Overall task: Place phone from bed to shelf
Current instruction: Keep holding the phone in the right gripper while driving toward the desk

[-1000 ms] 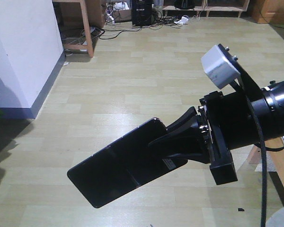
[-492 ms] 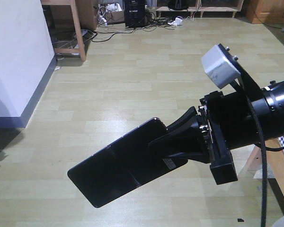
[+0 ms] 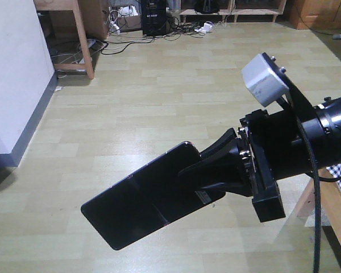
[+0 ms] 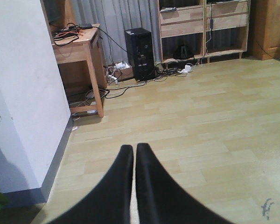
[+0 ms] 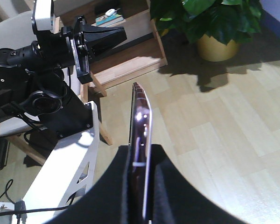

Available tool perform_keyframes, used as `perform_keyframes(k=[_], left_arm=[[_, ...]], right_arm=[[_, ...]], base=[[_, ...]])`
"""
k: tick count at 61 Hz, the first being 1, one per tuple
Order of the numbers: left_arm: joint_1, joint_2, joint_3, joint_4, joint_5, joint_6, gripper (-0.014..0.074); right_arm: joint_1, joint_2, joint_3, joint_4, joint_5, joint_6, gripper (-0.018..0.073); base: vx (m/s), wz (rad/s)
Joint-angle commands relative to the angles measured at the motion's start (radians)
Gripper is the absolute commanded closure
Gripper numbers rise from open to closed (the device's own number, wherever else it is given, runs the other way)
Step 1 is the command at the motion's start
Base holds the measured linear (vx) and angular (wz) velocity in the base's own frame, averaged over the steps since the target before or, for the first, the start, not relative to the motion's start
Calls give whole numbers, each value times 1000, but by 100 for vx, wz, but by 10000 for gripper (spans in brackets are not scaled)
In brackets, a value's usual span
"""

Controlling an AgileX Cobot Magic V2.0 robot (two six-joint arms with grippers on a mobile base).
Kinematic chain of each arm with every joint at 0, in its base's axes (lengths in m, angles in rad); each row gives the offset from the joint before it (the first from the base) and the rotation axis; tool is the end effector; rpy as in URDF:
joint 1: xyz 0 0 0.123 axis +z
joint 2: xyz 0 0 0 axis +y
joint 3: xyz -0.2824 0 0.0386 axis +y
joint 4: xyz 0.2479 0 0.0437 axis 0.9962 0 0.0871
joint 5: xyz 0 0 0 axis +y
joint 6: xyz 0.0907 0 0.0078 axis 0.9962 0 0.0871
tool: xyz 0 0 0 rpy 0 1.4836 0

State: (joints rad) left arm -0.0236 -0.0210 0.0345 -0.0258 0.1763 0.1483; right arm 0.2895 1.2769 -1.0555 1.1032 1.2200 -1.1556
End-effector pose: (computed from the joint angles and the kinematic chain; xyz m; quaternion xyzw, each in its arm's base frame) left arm 0.0558 -0.0017 0.1866 0.0558 0.7403 0.0316 0.6692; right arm 0.2008 0.1395 0.3503 -0.4655 0.7183 0.4231 0.2970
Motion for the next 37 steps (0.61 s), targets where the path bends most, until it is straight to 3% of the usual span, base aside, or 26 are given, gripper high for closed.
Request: perform_keyframes(k=[1,37], left_arm=[[1,-4,-23,-9,-71,-6,595],[1,-4,-23,-9,-71,-6,595]], right_arm=[[-3,-28,-28,86,66,-4,561],[-3,-28,-28,86,66,-4,561]], base=[[19,-5],[21,-1]])
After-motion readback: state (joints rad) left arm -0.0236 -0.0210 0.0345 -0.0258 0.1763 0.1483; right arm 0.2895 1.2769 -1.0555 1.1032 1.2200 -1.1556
